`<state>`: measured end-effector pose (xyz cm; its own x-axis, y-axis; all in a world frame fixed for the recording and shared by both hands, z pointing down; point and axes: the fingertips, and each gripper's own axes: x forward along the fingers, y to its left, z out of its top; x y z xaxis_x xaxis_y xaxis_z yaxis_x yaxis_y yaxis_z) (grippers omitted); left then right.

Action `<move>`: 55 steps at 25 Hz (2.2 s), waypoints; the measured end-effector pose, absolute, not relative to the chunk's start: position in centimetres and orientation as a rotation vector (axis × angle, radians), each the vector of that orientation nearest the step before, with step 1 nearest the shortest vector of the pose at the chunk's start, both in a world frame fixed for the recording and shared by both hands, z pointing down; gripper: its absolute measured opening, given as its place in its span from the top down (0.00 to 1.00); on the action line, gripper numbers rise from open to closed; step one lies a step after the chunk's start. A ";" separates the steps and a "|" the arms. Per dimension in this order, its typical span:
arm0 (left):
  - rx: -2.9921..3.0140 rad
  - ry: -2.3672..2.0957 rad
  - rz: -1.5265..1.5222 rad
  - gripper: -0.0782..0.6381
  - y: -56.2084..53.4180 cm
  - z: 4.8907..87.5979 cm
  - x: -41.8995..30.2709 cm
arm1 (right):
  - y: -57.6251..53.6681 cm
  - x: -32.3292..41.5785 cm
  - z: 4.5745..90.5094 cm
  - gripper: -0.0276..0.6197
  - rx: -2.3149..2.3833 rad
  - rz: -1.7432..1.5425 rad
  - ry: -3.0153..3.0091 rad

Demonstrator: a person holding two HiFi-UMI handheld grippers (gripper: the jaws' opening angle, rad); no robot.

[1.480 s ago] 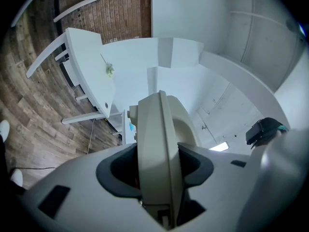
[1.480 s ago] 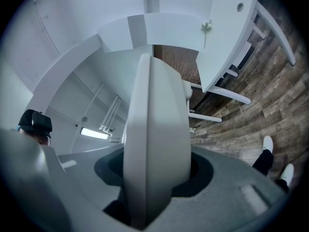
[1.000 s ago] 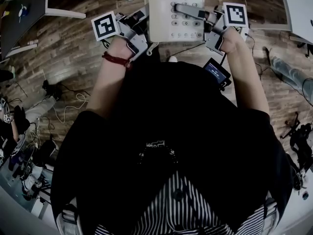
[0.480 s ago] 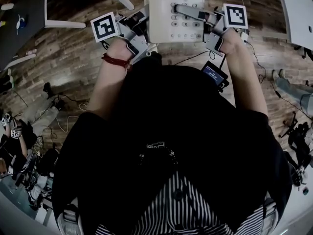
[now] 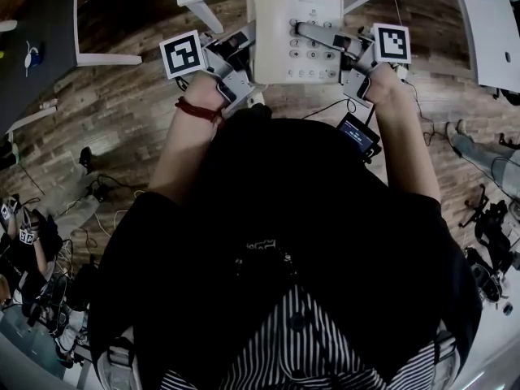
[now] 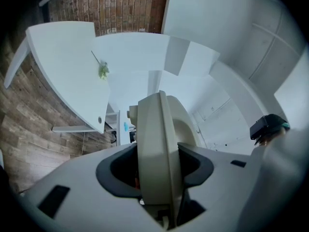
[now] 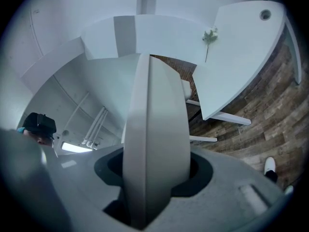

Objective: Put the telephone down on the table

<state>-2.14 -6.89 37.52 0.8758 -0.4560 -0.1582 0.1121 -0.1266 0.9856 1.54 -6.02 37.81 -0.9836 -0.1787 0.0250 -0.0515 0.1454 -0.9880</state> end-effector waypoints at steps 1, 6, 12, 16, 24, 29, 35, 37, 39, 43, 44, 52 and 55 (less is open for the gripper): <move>1.631 -0.268 -0.496 0.60 -7.0 37.7 -2.1 | -6.1 1.6 38.0 0.64 -0.241 -1.979 2.301; 1.634 -0.271 -0.494 0.60 -7.3 38.2 -2.3 | -6.4 1.6 38.4 0.64 -0.248 -1.984 2.307; 1.642 -0.267 -0.504 0.60 -7.4 37.8 -2.2 | -6.5 1.7 38.3 0.64 -0.253 -1.969 2.325; 1.646 -0.278 -0.521 0.60 -7.4 37.5 -2.5 | -6.7 1.6 38.0 0.64 -0.253 -1.959 2.366; 1.648 -0.286 -0.517 0.60 -7.1 36.6 -2.4 | -6.4 1.4 37.0 0.64 -0.211 -1.979 2.359; 1.649 -0.298 -0.516 0.60 -7.2 36.6 -2.7 | -6.5 1.1 37.0 0.64 -0.184 -1.993 2.369; 1.609 -0.303 -0.511 0.60 -7.0 37.2 -2.3 | -6.3 1.4 37.7 0.64 -0.190 -2.028 2.330; 1.608 -0.306 -0.514 0.60 -7.0 37.4 -2.5 | -6.4 1.3 37.8 0.64 -0.189 -2.030 2.330; 1.596 -0.290 -0.511 0.60 -7.0 37.7 -2.3 | -6.3 1.5 38.0 0.64 -0.222 -2.045 2.314; 1.557 -0.263 -0.512 0.60 -6.9 38.1 -2.5 | -6.1 1.3 38.3 0.64 -0.268 -2.089 2.287; 1.555 -0.266 -0.512 0.60 -6.9 38.2 -2.5 | -6.1 1.2 38.3 0.64 -0.265 -2.096 2.287; 1.551 -0.305 -0.513 0.60 -6.9 38.4 -2.4 | -6.2 1.3 38.6 0.64 -0.201 -2.111 2.280; 1.551 -0.320 -0.515 0.60 -7.0 38.4 -2.6 | -6.4 1.1 38.6 0.64 -0.176 -2.104 2.291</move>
